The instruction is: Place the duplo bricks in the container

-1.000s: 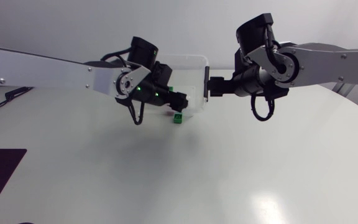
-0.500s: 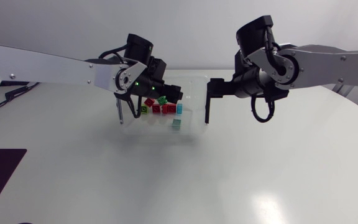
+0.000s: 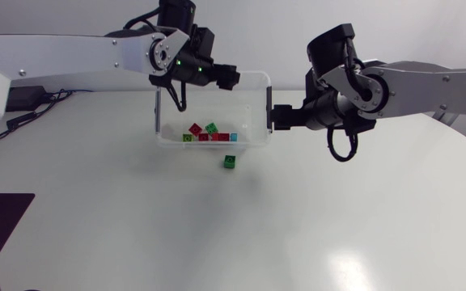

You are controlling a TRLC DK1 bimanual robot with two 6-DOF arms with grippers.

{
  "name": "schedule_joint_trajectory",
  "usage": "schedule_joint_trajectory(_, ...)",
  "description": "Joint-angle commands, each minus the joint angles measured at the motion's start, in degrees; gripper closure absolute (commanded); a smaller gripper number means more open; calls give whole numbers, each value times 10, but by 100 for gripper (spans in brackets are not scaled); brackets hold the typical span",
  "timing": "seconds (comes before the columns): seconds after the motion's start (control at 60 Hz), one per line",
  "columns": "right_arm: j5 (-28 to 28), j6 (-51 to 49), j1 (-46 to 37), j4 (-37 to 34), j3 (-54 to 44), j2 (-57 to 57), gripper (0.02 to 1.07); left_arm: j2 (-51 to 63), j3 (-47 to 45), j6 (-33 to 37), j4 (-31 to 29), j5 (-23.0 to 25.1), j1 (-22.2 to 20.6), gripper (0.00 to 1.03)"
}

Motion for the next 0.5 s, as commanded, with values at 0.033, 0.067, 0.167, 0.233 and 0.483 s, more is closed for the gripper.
schedule_joint_trajectory(0.033, -2, -5, -2, 0, -15, -14, 10, 71, 105, 4, -40, -7, 20, 29)
schedule_joint_trajectory(0.067, -2, -5, -2, 1, -17, -14, 10, 83, 124, 4, -47, -7, 24, 29)
schedule_joint_trajectory(0.167, -3, -5, -3, 1, -21, -15, 10, 119, 177, 7, -70, -7, 27, 29)
schedule_joint_trajectory(0.233, -3, -9, -5, 2, -23, -14, 10, 150, 221, 11, -97, -7, 30, 29)
schedule_joint_trajectory(0.483, -7, -9, -8, 4, -27, -8, 10, 209, 314, 13, -140, -7, 41, 29)
